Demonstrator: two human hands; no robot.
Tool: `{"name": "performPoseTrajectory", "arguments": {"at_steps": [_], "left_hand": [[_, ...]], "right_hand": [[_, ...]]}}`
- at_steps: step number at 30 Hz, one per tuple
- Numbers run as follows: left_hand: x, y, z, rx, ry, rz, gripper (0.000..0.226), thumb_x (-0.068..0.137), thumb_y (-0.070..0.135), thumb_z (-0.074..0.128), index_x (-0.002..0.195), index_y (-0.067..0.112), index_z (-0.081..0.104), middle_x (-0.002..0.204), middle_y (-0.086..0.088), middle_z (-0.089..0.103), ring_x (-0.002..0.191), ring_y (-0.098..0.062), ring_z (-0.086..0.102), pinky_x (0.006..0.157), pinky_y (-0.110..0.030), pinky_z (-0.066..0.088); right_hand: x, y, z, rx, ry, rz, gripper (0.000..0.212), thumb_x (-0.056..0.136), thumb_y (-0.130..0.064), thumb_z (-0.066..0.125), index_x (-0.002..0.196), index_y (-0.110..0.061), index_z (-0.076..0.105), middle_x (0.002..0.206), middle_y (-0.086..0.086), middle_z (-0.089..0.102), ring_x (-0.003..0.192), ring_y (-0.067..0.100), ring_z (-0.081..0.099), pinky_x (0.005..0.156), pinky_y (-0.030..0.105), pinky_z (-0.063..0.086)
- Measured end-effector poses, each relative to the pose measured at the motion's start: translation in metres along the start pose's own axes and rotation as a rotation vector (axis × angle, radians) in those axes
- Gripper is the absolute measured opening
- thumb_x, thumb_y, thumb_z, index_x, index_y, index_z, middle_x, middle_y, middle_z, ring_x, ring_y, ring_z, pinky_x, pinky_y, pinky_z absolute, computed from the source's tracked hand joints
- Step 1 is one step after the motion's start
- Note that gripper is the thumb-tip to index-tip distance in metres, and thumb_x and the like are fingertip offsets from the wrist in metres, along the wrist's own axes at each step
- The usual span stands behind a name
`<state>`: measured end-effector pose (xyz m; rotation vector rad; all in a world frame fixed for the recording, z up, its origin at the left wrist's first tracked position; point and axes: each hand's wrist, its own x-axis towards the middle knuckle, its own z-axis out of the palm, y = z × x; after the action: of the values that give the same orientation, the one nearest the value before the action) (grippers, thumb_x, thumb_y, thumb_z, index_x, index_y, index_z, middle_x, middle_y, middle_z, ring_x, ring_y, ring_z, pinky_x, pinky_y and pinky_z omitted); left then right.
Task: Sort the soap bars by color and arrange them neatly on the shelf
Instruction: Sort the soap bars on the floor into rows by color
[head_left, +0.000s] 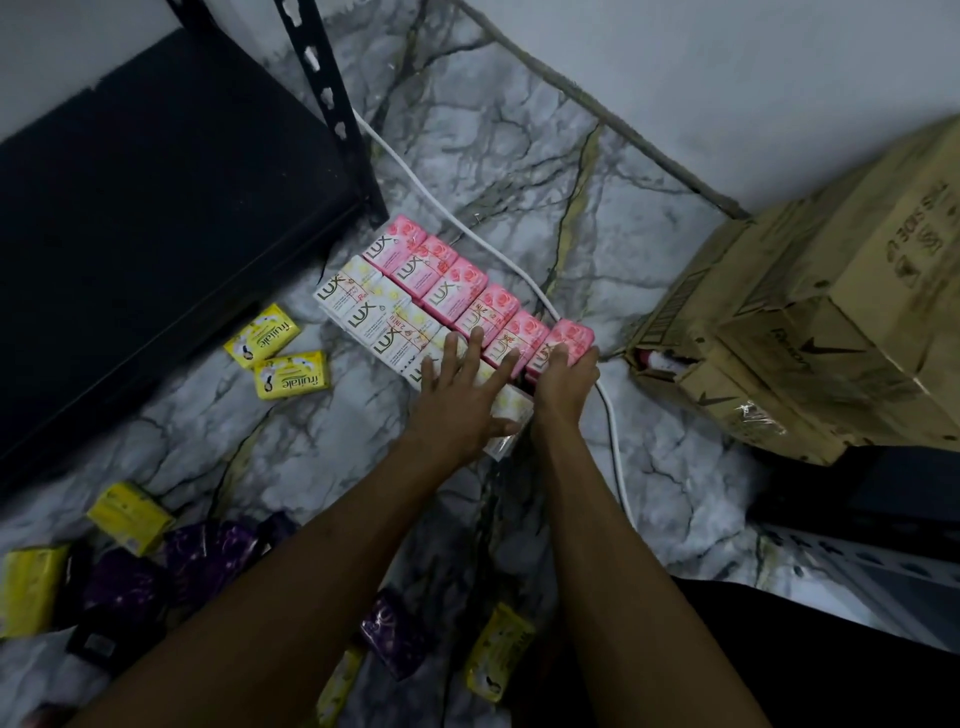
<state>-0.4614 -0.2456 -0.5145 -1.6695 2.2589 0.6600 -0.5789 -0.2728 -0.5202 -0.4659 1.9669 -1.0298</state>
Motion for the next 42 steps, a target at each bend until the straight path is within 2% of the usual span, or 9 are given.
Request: {"name": "performPoseTrajectory", "arguments": {"at_steps": [3,8,18,21,23,27,31,35,42], "left_hand": [[0.001,0.001,0.003,0.004,0.021,-0.004,0.088,0.094,0.068,0.04,0.158,0.034,-0.01,0.161,-0.012,-0.029,0.147,-0.039,-0.026,0.117,-0.061,-0.006],[0.004,-0.002,0.008,0.026,0.02,0.011,0.089,0.093,0.071,0.03,0.157,0.029,-0.015,0.159,-0.015,-0.033,0.146,-0.039,-0.031,0.117,-0.06,-0.01],[0.003,-0.012,0.024,0.031,0.124,0.1,0.092,0.081,0.073,-0.024,0.157,0.021,-0.017,0.158,-0.019,-0.032,0.144,-0.036,-0.035,0.117,-0.057,-0.018],[0.001,-0.009,0.021,-0.02,0.149,0.097,0.089,0.084,0.074,-0.019,0.156,0.023,-0.017,0.16,-0.017,-0.03,0.145,-0.034,-0.034,0.118,-0.057,-0.014],[0.001,-0.008,0.015,-0.102,0.181,0.064,0.08,0.093,0.071,0.0,0.157,0.025,-0.016,0.162,-0.013,-0.027,0.147,-0.029,-0.031,0.119,-0.055,-0.014],[0.013,-0.019,-0.008,-0.146,0.32,0.034,0.072,0.103,0.061,0.023,0.16,0.026,-0.005,0.165,-0.007,-0.019,0.15,-0.023,-0.026,0.12,-0.05,-0.015],[0.034,-0.033,-0.014,-0.072,0.267,-0.006,0.073,0.102,0.061,0.018,0.16,0.024,-0.005,0.165,-0.01,-0.019,0.15,-0.028,-0.023,0.121,-0.055,-0.01],[0.036,-0.034,0.012,-0.013,0.26,-0.021,0.078,0.097,0.064,0.004,0.159,0.019,-0.008,0.165,-0.014,-0.017,0.151,-0.032,-0.019,0.122,-0.055,-0.003],[0.025,-0.03,-0.007,-0.09,0.22,-0.035,0.077,0.1,0.061,0.014,0.159,0.016,-0.007,0.165,-0.012,-0.017,0.151,-0.028,-0.02,0.123,-0.051,-0.007]], "right_hand": [[-0.009,0.004,0.002,-0.124,0.028,-0.018,0.049,0.102,-0.027,0.041,0.149,-0.014,0.034,0.147,0.016,0.039,0.135,0.036,0.034,0.11,0.047,0.034],[-0.008,0.015,-0.002,-0.242,-0.003,0.07,0.053,0.103,-0.033,0.039,0.153,-0.016,0.029,0.15,0.018,0.023,0.14,0.035,0.02,0.111,0.045,0.028],[-0.012,0.018,-0.004,-0.216,-0.032,0.041,0.049,0.104,-0.03,0.035,0.15,-0.015,0.033,0.143,0.016,0.031,0.135,0.035,0.032,0.106,0.043,0.033],[-0.014,0.015,-0.007,-0.218,-0.039,0.062,0.048,0.104,-0.031,0.035,0.149,-0.014,0.036,0.143,0.016,0.031,0.136,0.033,0.029,0.108,0.041,0.03],[-0.015,0.015,-0.01,-0.214,-0.02,0.05,0.047,0.103,-0.031,0.038,0.147,-0.013,0.04,0.143,0.016,0.032,0.137,0.033,0.028,0.109,0.04,0.029],[-0.016,0.019,-0.013,-0.242,0.061,-0.205,0.049,0.103,-0.037,0.042,0.148,-0.018,0.039,0.146,0.009,0.034,0.136,0.028,0.027,0.107,0.041,0.031],[-0.015,0.021,-0.001,-0.278,-0.009,-0.261,0.054,0.105,-0.036,0.041,0.155,-0.021,0.028,0.162,0.008,0.015,0.146,0.027,0.015,0.117,0.043,0.023],[-0.03,0.042,0.014,-0.307,-0.065,-0.341,0.059,0.106,-0.031,0.036,0.159,-0.023,0.01,0.165,0.005,-0.011,0.151,0.021,0.0,0.119,0.034,0.009],[-0.028,0.047,0.008,-0.285,-0.109,-0.334,0.059,0.107,-0.038,0.033,0.159,-0.027,0.008,0.165,0.005,-0.013,0.152,0.023,0.001,0.119,0.035,0.007]]}}
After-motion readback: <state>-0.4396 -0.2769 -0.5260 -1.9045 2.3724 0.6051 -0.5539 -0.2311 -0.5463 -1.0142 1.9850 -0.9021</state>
